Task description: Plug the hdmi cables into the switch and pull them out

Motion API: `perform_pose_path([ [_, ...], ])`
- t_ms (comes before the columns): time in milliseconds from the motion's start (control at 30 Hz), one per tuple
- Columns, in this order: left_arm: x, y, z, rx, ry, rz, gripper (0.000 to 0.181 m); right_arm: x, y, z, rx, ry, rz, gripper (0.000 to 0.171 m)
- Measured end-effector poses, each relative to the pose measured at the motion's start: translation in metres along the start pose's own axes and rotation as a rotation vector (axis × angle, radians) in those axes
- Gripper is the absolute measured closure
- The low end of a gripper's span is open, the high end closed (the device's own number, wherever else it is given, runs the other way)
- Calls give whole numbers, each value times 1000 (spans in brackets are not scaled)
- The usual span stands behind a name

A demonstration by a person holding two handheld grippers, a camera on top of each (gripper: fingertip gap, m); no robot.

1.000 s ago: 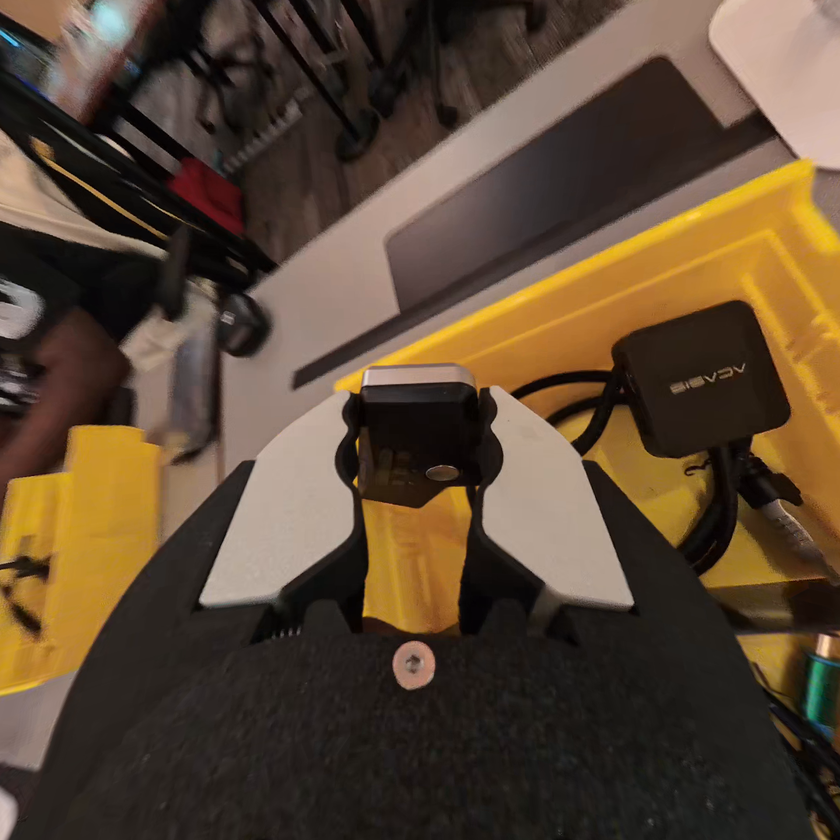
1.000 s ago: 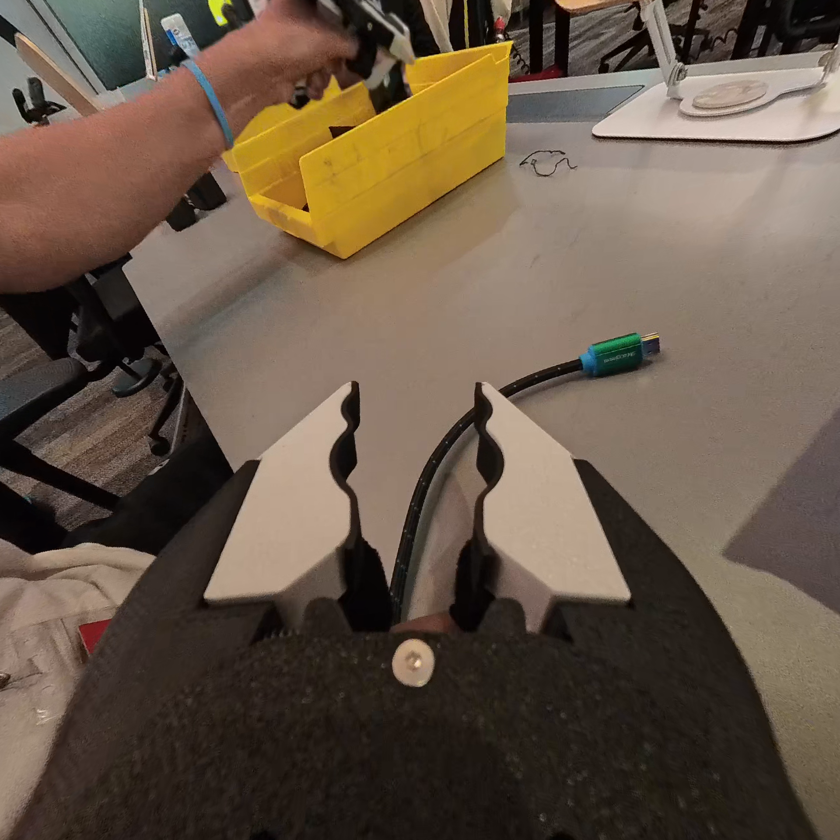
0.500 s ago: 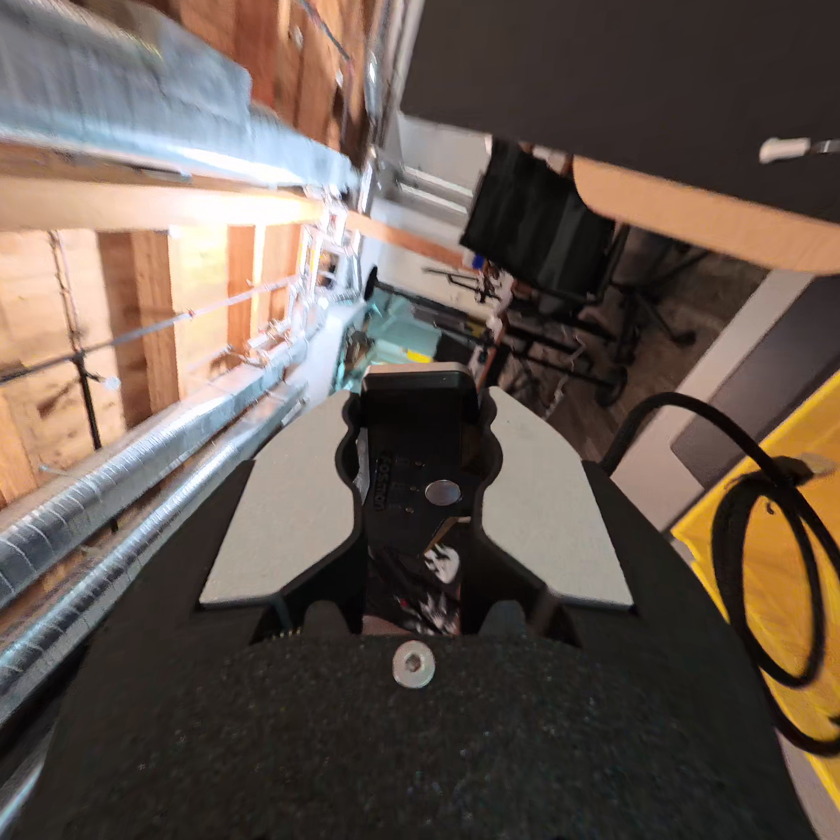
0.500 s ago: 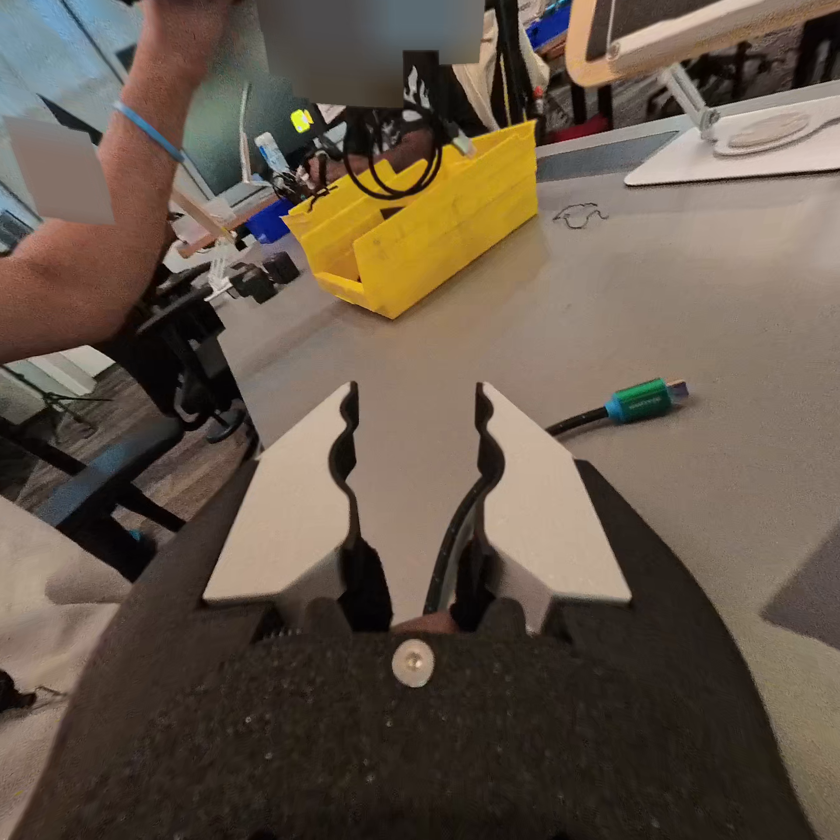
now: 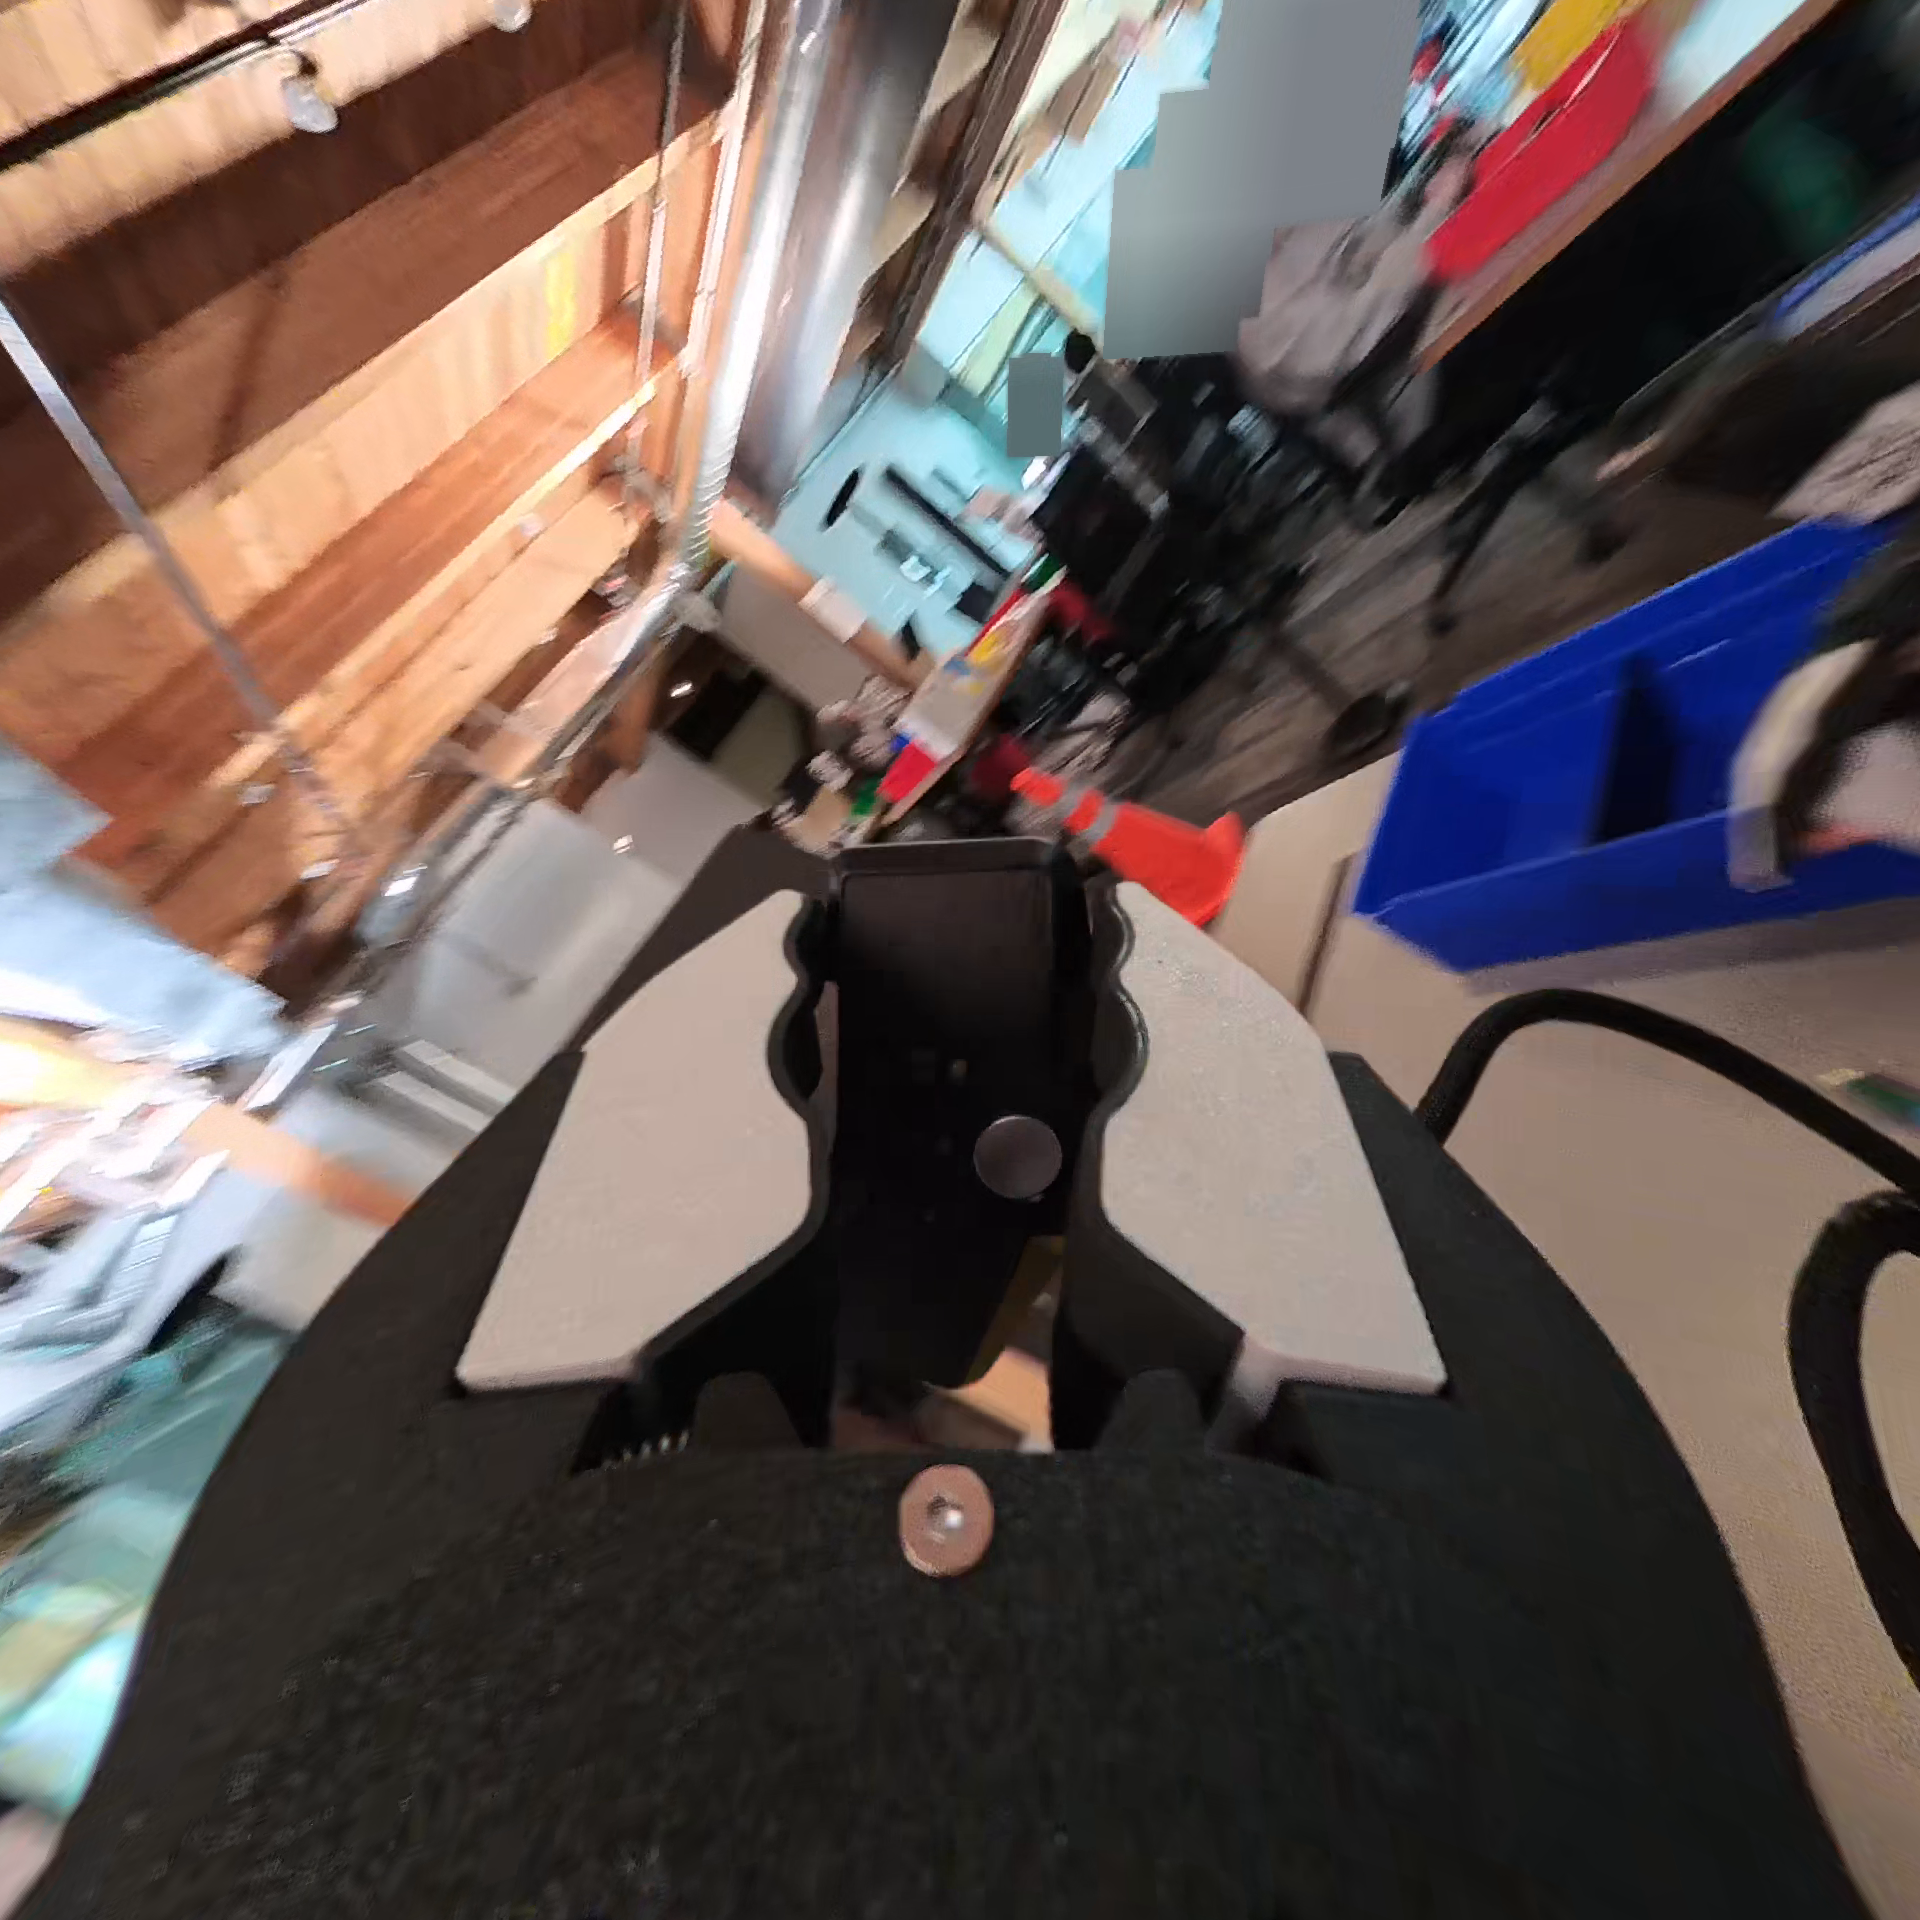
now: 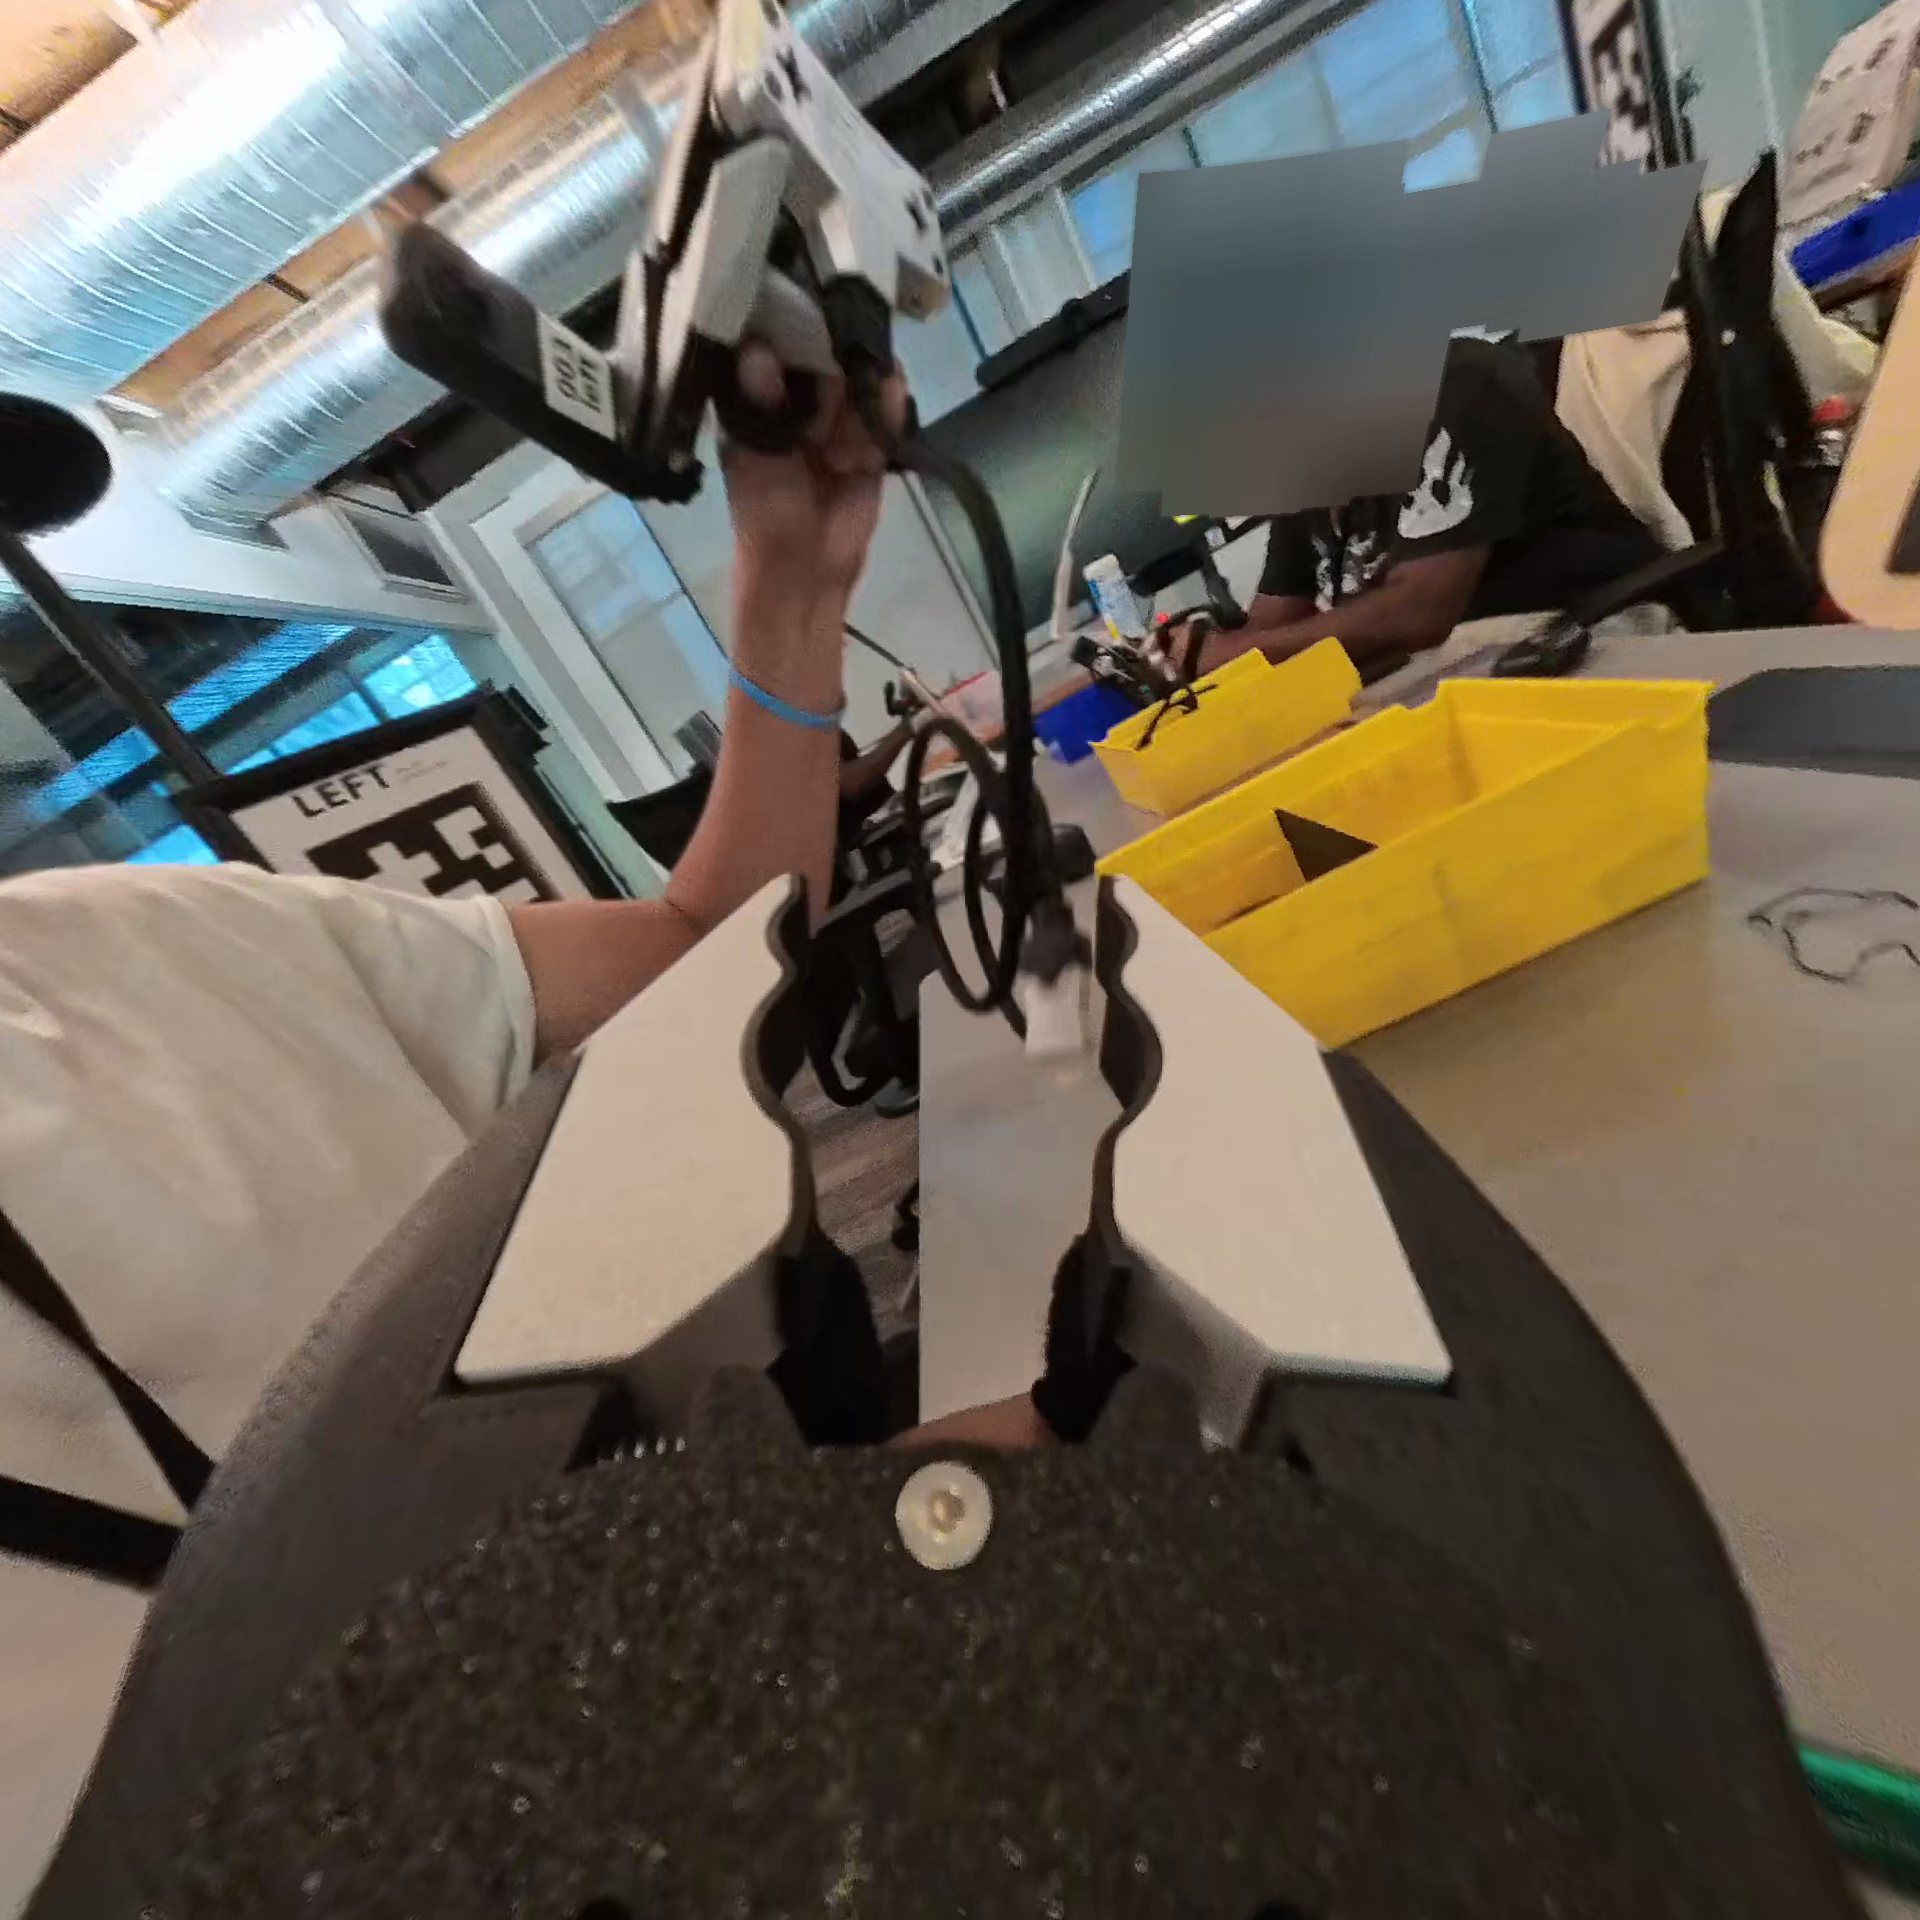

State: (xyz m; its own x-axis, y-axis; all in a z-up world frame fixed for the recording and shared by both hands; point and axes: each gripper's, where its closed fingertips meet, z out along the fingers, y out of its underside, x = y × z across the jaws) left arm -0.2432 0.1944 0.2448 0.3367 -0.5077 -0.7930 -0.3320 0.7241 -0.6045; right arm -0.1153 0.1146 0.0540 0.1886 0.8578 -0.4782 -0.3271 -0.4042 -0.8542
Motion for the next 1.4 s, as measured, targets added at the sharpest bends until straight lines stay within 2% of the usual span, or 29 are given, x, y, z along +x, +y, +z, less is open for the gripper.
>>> perform_pose_path([
  [67, 30, -2, 12, 58, 86, -60, 132, 1, -17, 16, 11, -65, 7, 113],
  [167, 72, 5, 33, 60, 167, -73, 132, 4, -28, 43, -30, -79, -33, 103],
  [333, 123, 15, 60, 47, 226, -55, 131, 31, -2, 78, -229, 162, -316, 105],
  [433, 144, 15, 66, 67, 242, -31, 131, 29, 8, 83, -225, 133, -289, 140],
  [467, 147, 16, 66, 66, 233, -23, 131, 24, 15, 82, -231, 75, -251, 153],
  [533, 149, 20, 66, 51, 174, -39, 131, 25, 20, 79, -196, 34, -168, 154],
  [600, 149, 35, 66, -28, 72, -50, 131, 46, 16, 74, -163, 154, -208, 160],
  [667, 147, 51, 62, -115, -57, -175, 131, 65, 16, 71, -167, 312, -325, 161],
  [733, 150, 56, 53, -130, -150, -353, 129, 79, 17, 69, -213, 486, -505, 161],
  [867, 164, 62, 39, -162, -211, -736, 118, 94, 7, 61, -204, 799, -803, 160],
  [1067, 155, 64, 28, -149, -294, -983, 123, 79, 1, 60, -123, 975, -1145, 160],
  [1133, 157, 67, 27, -147, -286, -1002, 131, 74, 2, 60, -80, 999, -1168, 160],
  [1200, 159, 67, 26, -136, -283, -995, 153, 75, 7, 61, -82, 1005, -1175, 161],
  [1300, 165, 68, 28, -139, -274, -1006, 156, 78, 10, 59, -63, 1032, -1174, 160],
  [1400, 171, 74, 31, -180, -259, -932, 160, 90, 27, 68, -112, 961, -1085, 159],
])
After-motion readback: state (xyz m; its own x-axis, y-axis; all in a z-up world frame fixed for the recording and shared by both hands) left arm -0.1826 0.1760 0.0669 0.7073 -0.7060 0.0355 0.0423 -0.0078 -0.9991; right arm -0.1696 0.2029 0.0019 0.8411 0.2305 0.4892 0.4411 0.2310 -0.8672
